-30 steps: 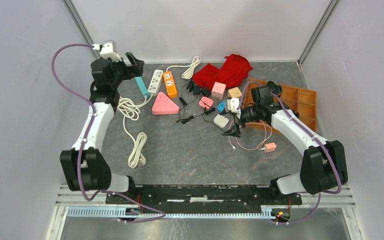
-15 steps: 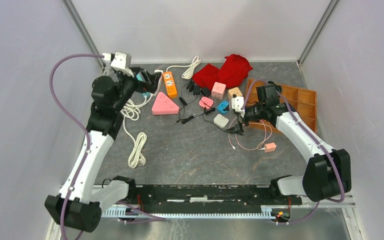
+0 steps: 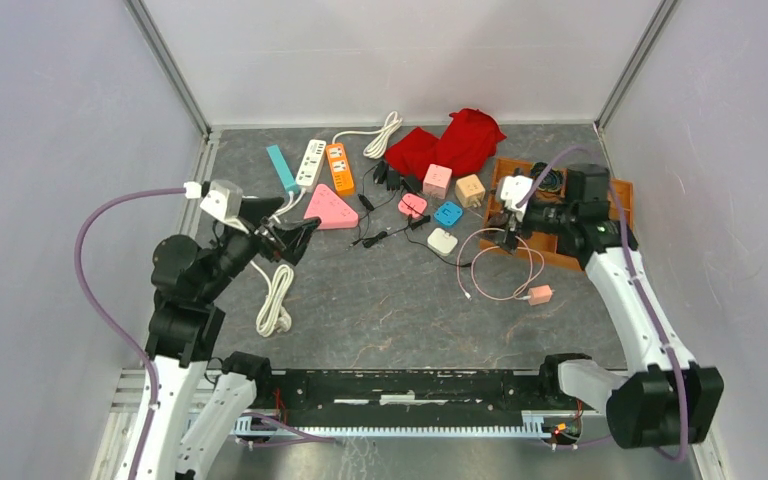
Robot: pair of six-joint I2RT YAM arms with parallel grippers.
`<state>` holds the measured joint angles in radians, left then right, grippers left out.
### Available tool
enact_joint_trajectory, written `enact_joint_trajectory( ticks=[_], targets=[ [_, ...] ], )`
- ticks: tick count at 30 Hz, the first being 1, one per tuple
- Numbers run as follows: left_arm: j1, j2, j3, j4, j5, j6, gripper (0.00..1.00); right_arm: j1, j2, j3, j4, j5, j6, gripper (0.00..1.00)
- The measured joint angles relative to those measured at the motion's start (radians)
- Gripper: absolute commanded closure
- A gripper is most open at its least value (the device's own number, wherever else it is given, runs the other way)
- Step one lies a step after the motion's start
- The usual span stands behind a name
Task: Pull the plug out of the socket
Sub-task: Reset both arms
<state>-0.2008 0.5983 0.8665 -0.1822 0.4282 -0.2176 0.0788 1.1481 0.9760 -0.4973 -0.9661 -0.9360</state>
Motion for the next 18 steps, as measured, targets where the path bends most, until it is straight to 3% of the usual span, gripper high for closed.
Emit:
enact_joint_trajectory(
  ticks=[8, 13, 18],
  targets=[
    [0.0, -0.13, 0.003, -0.126, 0.024, -0.13, 0.0, -0.051, -0.262, -0.04, 0.134, 0.289, 0.375, 0.02],
    [0.0, -0.112, 0.032, -0.201, 0.035, -0.186, 0.0, -0.051, -0.376, -0.05, 0.154, 0.342, 0.53, 0.02],
    [0.0, -0.005, 0.122, -0.283, 0.084, -0.218, 0.0, -0.051, -0.388, -0.05, 0.136, 0.308, 0.574, 0.02]
  ],
)
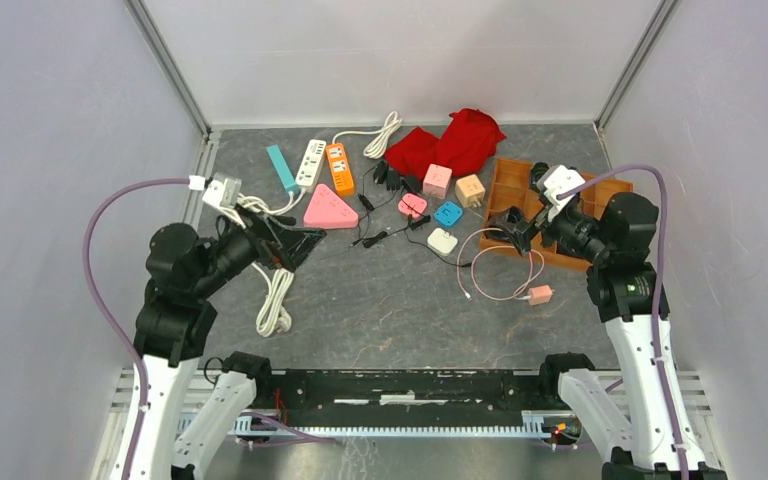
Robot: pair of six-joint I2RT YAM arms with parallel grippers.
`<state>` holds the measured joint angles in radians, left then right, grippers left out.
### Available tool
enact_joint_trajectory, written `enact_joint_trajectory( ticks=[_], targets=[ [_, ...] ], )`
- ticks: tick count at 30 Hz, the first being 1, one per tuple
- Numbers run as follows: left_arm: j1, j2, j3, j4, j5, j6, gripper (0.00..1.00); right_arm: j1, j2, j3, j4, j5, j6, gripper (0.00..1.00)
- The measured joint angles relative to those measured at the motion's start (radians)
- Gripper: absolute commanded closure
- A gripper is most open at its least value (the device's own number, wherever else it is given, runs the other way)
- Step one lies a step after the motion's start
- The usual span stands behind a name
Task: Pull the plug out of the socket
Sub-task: Reset both arms
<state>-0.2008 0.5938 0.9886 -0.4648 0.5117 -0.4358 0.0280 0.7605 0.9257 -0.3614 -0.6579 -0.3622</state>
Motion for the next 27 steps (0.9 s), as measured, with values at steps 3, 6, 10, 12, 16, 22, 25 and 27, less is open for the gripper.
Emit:
enact_joint_trajectory(
  ticks=[3, 6, 10, 12, 16, 22, 25, 27],
  targets=[
    [0.0, 0.053, 0.028, -0.024, 0.013, -0.005, 0.0, 0.0, 0.01, 0.0, -0.024, -0.027, 0.0, 0.02],
    [0.0, 0.095, 0.04, -0.037, 0.014, -0.004, 0.0, 0.0, 0.021, 0.003, -0.039, -0.041, 0.0, 0.02],
    [-0.029, 0.156, 0.054, -0.065, -0.027, 0.014, 0.0, 0.0, 0.055, 0.036, -0.089, -0.077, -0.021, 0.02],
    [-0.061, 0.188, 0.064, -0.089, -0.08, 0.038, 0.0, 0.0, 0.07, 0.052, -0.104, -0.103, -0.037, 0.02],
    [-0.093, 0.244, 0.074, -0.122, -0.176, 0.105, 0.0, -0.029, 0.076, 0.055, -0.114, -0.127, -0.045, 0.02],
    [-0.094, 0.24, 0.097, -0.094, -0.223, 0.129, 0.0, -0.081, 0.058, 0.054, -0.101, -0.047, 0.011, 0.02],
    [-0.094, 0.21, 0.072, -0.009, -0.192, 0.109, 0.0, -0.092, 0.02, 0.051, -0.094, -0.009, 0.045, 0.02],
    [-0.094, 0.204, 0.056, 0.04, -0.147, 0.071, 0.0, -0.096, -0.012, 0.051, -0.087, 0.008, 0.068, 0.02]
  ],
)
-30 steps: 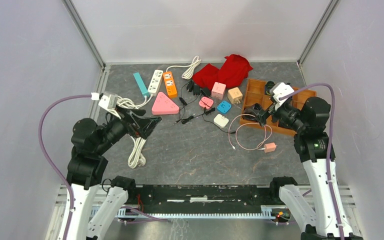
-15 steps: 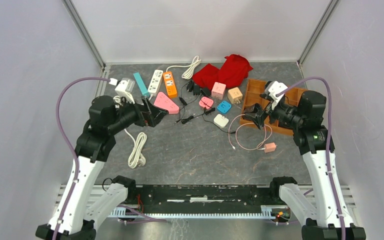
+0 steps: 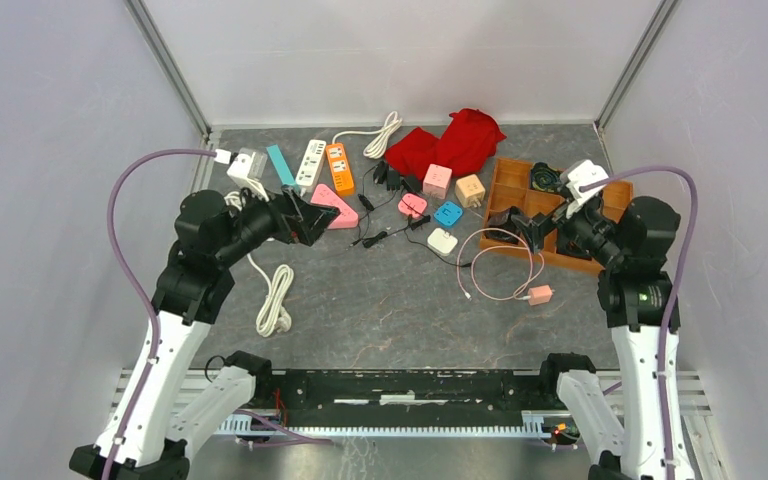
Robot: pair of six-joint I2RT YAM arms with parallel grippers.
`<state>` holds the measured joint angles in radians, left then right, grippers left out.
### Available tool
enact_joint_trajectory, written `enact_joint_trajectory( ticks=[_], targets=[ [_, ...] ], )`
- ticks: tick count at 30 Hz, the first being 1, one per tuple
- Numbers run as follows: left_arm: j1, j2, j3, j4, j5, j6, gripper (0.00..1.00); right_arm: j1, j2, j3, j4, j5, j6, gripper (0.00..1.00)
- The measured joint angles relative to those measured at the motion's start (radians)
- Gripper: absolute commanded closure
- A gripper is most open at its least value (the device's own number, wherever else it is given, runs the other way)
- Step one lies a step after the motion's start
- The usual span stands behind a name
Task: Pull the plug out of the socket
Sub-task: Reset both arms
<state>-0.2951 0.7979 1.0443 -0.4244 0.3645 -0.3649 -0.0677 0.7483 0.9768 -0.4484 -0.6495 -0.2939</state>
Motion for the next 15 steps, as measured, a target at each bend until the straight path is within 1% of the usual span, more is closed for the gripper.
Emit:
enact_joint_trajectory(
  ticks=[3, 6, 11, 15],
  targets=[
    [0.0, -0.007, -0.018, 0.055, 0.055, -0.065, 0.0, 0.0, -0.043, -0.003, 0.02, 0.004, 0.037, 0.02],
    [-0.001, -0.041, -0.068, 0.09, 0.092, -0.12, 0.0, 0.0, -0.08, -0.025, 0.051, -0.004, 0.074, 0.02],
    [-0.002, -0.146, -0.09, 0.068, 0.113, -0.146, 0.0, 0.0, -0.093, -0.044, 0.07, -0.008, 0.12, 0.02],
    [-0.002, -0.221, -0.085, 0.011, 0.101, -0.143, 0.0, -0.002, -0.086, -0.044, 0.086, -0.01, 0.14, 0.02]
  ],
)
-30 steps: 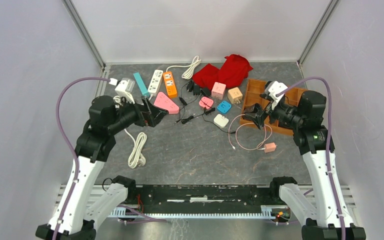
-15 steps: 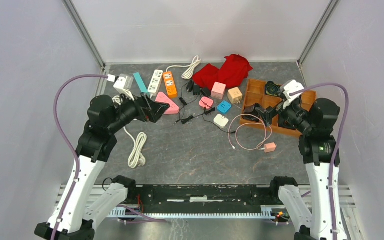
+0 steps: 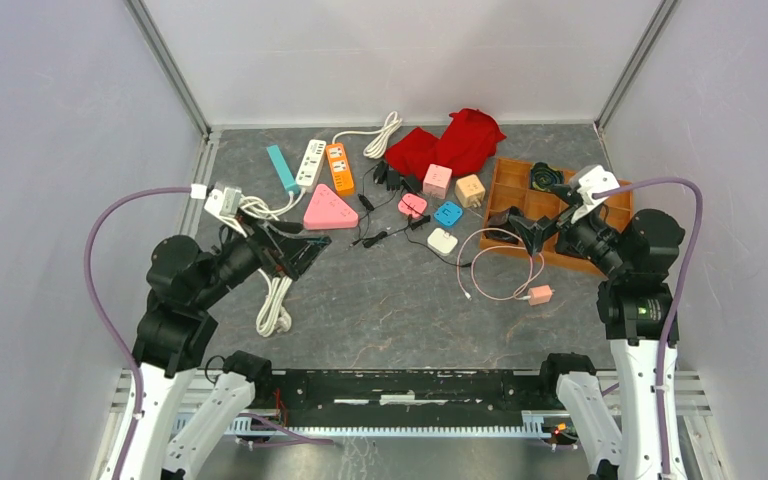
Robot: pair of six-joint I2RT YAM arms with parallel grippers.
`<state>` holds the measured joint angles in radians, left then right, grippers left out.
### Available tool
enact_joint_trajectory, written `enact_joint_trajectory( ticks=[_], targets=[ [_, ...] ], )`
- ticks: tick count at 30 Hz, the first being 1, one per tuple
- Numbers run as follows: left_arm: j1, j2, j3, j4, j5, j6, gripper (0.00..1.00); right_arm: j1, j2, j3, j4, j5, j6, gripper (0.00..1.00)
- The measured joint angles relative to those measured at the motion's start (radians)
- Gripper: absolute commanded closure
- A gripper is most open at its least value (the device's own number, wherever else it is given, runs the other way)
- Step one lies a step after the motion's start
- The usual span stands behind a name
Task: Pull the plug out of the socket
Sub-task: Reset both arms
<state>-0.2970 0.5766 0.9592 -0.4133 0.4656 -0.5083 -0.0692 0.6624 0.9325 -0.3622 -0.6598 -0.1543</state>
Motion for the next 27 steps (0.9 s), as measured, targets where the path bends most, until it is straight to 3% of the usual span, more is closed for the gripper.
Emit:
enact_joint_trajectory(
  ticks=[15, 27],
  targets=[
    [0.0, -0.067, 0.003, -0.119, -0.103, 0.08, 0.0, -0.066, 0.019, 0.0, 0.004, -0.053, 0.0, 0.02],
    [0.0, -0.163, -0.098, 0.008, -0.075, 0.074, 0.0, -0.07, 0.011, 0.0, 0.002, -0.137, -0.019, 0.02]
  ],
)
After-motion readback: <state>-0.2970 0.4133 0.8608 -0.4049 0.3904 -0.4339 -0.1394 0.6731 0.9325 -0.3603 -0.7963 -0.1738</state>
